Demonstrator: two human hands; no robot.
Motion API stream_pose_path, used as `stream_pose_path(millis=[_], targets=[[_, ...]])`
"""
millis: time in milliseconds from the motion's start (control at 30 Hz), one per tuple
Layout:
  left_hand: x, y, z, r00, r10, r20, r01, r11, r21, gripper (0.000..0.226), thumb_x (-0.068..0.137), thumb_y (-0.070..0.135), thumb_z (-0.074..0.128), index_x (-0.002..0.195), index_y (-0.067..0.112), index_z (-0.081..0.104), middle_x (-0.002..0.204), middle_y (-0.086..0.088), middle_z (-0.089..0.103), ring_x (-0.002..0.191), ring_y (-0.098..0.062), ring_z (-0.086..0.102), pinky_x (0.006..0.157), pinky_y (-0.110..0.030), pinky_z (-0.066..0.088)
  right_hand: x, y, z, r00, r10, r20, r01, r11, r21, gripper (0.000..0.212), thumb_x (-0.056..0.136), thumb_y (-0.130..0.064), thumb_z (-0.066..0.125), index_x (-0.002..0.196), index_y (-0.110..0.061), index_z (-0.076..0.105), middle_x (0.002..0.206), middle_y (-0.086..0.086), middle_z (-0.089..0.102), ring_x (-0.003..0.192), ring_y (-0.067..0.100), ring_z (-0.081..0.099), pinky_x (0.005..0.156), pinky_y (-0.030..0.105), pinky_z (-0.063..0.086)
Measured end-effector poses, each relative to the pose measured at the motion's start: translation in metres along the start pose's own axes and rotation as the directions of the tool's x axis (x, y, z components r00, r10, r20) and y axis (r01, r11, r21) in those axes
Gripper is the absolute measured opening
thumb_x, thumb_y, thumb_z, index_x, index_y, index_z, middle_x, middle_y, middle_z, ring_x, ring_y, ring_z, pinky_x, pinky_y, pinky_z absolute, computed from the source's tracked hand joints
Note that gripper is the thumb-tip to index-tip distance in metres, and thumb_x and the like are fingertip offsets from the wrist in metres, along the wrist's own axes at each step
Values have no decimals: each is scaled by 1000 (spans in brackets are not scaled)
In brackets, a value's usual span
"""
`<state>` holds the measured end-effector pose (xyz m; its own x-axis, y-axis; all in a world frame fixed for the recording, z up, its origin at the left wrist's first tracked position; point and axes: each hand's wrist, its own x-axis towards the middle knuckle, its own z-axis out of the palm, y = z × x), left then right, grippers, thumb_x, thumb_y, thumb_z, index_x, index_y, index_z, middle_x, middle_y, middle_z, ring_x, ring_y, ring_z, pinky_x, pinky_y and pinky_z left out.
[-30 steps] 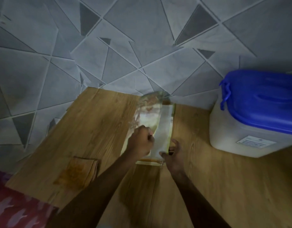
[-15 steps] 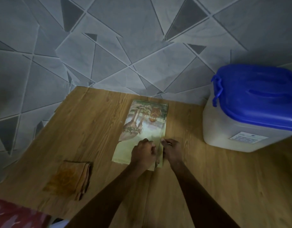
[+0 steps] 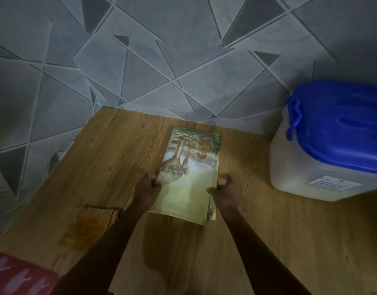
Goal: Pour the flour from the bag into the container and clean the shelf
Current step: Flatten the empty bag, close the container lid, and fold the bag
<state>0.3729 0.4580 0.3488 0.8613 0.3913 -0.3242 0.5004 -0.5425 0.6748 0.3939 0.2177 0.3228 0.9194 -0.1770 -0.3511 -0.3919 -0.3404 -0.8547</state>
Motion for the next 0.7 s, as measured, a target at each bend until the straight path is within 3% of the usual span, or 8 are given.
stream_pose_path(millis=[67,133,233,333,433,567,633,700], targets=[[5,-19,-3,998,14,68,-4,991,-134,43,75,25,69,112,4,64,107,-8,69,100,-32,66,84,-44,54,-3,5,-5,996,-66,57,61,994,89,69,82,-6,79,137,-26,43,102,-10,66,77,7,70,56,22,55],[6,-37,-9,986,82,143,-48,973,-226,53,66,26,69,117,16,60,111,-10,69,101,-35,69,81,-55,58,-4,12,-10,983,-129,131,111,984,136,63,83,-3,78,134,-29,51,105,-10,69,84,7,72,63,29,62],[-23,-26,-28,951,183,249,-97,942,-323,52,76,11,66,125,26,57,124,2,64,104,-21,68,75,-42,60,-5,22,-14,956,-162,245,139,984,110,44,81,-2,78,117,-26,72,116,-6,71,104,15,70,82,35,62],[-32,-38,-33,929,130,346,17,920,-392,28,90,4,66,114,17,73,117,-3,72,105,-25,70,77,-39,60,-12,31,-19,944,-125,305,30,953,300,30,87,6,64,101,-14,80,118,3,74,110,27,69,92,45,58],[-37,-45,-44,928,-11,372,204,850,-485,19,91,9,67,107,9,77,111,-13,75,106,-34,70,90,-53,55,-20,38,-26,903,-185,389,-22,881,472,40,87,20,41,107,8,73,115,24,72,107,44,68,86,46,58],[-42,-48,-54,888,-104,449,377,724,-578,28,94,-4,50,110,-9,71,113,-28,71,104,-41,69,86,-44,59,-31,33,-33,870,-304,388,172,925,340,43,84,24,56,116,1,72,109,14,76,100,30,74,82,36,61],[-45,-53,-58,857,-100,506,434,672,-601,34,93,-11,42,113,-11,69,116,-31,68,104,-41,68,79,-40,62,-34,28,-30,869,-355,345,258,919,297,40,79,23,67,110,-1,74,102,10,78,94,24,76,79,31,61],[-47,-60,-61,850,-83,519,424,692,-584,38,92,-14,39,113,-6,70,117,-30,69,105,-42,68,82,-44,62,-35,23,-29,873,-397,282,345,913,219,35,76,18,72,98,-8,79,97,8,78,91,21,75,76,27,60]])
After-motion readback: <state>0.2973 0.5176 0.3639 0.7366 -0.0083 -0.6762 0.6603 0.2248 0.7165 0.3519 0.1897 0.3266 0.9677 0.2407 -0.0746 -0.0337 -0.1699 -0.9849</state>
